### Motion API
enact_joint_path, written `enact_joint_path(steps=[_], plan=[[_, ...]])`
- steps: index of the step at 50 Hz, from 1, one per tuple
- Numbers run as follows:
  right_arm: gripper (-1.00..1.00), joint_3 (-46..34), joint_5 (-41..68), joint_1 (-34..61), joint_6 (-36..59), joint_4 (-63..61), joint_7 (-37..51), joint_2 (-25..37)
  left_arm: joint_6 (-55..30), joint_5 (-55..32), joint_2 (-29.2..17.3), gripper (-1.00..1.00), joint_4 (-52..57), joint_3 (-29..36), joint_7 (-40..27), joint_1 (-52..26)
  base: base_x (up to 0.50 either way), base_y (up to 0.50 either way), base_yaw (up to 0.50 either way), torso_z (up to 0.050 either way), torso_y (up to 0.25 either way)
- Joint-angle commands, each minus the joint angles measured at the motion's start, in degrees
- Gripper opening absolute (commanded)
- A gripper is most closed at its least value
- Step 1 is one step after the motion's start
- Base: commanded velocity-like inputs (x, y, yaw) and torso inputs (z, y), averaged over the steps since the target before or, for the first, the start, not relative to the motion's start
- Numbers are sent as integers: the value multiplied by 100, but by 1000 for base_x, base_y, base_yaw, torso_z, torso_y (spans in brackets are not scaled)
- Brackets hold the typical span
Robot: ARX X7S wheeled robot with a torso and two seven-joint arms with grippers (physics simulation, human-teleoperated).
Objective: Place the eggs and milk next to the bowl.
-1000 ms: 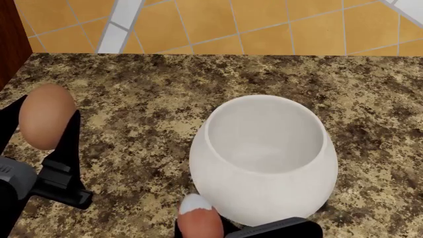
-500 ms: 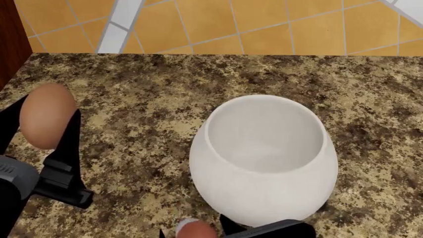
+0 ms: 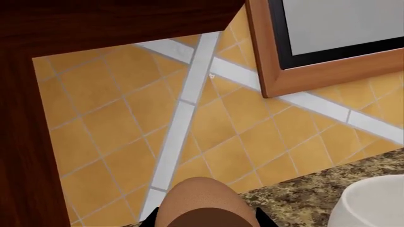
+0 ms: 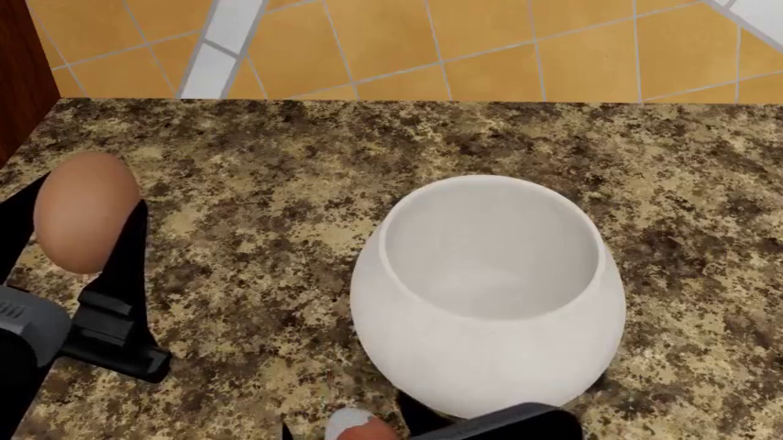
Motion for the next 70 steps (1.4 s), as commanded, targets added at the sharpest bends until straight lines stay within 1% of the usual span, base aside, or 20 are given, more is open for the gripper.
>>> enact_joint_path(steps=[1, 22, 32, 41, 48, 49, 51, 52, 55, 60, 66, 70], plan=[[100, 162, 102, 154, 168, -417, 76, -29, 220, -79, 121, -100, -134, -137, -100, -49, 0, 0, 0, 0, 0], [100, 159, 611, 709, 607, -1143, 526, 27, 224, -129, 75, -100, -105, -178, -123, -26, 0, 0, 0, 1, 0], [100, 342, 1030, 1208, 830, -1477, 905, 115, 227, -136, 49, -100, -108, -161, -104, -24, 0, 0, 0, 0, 0], [100, 705, 1388, 1680, 954, -1787, 1366, 414, 237, -97, 33, -100, -162, -101, -75, -13, 0, 0, 0, 0, 1], [100, 967, 1410, 2034, 1123, -2031, 1875, 883, 241, -85, -11, -100, -287, -10, 45, 2, 0, 0, 0, 0, 0], [100, 1050, 1557, 2008, 1004, -2031, 1877, 946, 243, -79, -14, -100, -308, 2, 61, -6, 0, 0, 0, 0, 0], [100, 953, 1558, 2102, 926, -2058, 2066, 1127, 226, -121, -14, -100, -388, 31, 139, -44, 0, 0, 0, 0, 0], [100, 888, 1620, 2116, 729, -2062, 2106, 1281, 207, -130, -15, -100, -437, 71, 192, -77, 0, 0, 0, 0, 0], [100, 586, 1626, 2183, 237, -2063, 2338, 1690, 142, -166, -23, -100, -515, 153, 303, -163, 0, 0, 0, 0, 0], [100, -105, 1480, 2275, -863, -2064, 2739, 2566, -10, -215, -64, -100, -736, 423, 656, -362, 0, 0, 0, 0, 0], [100, -444, 1273, 2158, -1592, -2060, 2980, 3162, -220, -350, -50, -100, -1030, 660, 1016, -582, 0, 0, 0, 0, 0], [100, -564, 1104, 1978, -1980, -2051, 3060, 3423, -250, -337, -13, -100, -1348, 845, 1296, -740, 0, 0, 0, 0, 0]])
